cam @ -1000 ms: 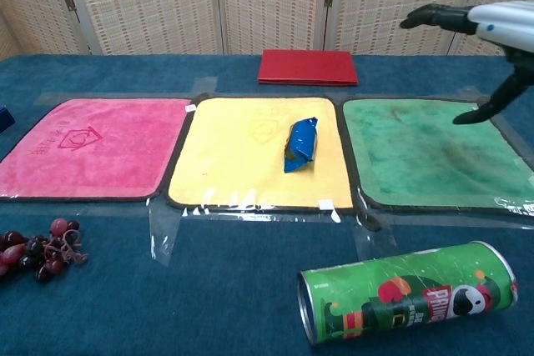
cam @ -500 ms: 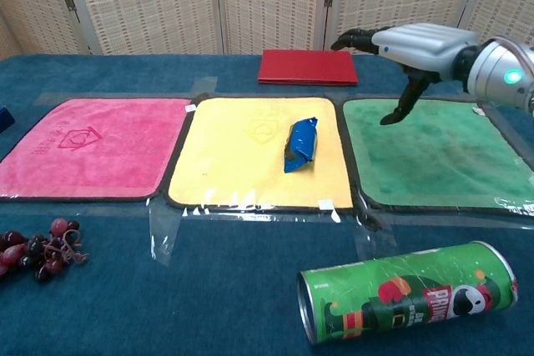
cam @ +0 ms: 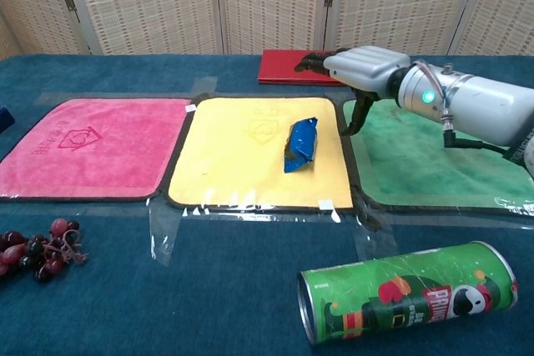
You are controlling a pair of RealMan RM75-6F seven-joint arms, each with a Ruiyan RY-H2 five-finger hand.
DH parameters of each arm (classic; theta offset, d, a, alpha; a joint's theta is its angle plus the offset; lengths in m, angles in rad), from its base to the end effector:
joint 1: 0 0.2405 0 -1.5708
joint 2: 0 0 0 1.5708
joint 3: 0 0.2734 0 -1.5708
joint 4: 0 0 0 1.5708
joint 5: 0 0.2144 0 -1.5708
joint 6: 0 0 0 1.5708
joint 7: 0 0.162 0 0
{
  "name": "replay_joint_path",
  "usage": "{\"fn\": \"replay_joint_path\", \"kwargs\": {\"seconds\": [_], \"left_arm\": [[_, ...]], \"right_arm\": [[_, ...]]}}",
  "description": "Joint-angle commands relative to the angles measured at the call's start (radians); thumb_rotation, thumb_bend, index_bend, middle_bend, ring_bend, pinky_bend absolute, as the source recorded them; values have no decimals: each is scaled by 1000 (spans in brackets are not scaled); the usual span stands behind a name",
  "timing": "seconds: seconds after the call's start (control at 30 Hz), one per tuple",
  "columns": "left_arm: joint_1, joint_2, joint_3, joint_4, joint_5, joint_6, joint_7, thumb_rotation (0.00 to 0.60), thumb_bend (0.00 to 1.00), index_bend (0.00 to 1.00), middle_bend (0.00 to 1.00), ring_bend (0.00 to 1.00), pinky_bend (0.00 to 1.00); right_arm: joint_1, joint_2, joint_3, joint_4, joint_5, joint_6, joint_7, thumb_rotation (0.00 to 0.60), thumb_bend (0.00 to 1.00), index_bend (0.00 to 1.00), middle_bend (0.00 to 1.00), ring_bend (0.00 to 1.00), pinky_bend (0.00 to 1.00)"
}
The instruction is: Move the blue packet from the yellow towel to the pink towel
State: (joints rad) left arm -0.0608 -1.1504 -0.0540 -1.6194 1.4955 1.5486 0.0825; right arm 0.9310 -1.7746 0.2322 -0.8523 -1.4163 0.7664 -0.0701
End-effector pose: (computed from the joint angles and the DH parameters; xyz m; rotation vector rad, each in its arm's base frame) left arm -0.3253 0.1932 0.1617 -1.3431 -0.8387 -0.8933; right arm -0.1394 -0.4600 -0.0633 1.9997 -0.6513 0.8681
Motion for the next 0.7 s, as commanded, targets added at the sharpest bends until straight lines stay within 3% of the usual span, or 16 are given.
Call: {"fn": "replay_joint_path", "kwargs": {"seconds": [0.03, 0.47, 0.7], "left_arm": [[0, 1, -1, 2, -4, -3, -2, 600, 983, 233, 144, 176, 46], [5, 1, 0, 16, -22, -16, -21, 600, 982, 234, 144, 177, 46], [5, -1, 0, 22, -30, -25, -27, 600, 982, 235, 144, 177, 47]], "right_arm": [[45, -64, -20, 91, -25, -8, 45, 600, 124, 0, 0, 0, 0], [112, -201, -62, 336, -57, -26, 170, 600, 125, 0, 0, 0, 0], [148, -256, -74, 411, -70, -25, 186, 600, 124, 0, 0, 0, 0]]}}
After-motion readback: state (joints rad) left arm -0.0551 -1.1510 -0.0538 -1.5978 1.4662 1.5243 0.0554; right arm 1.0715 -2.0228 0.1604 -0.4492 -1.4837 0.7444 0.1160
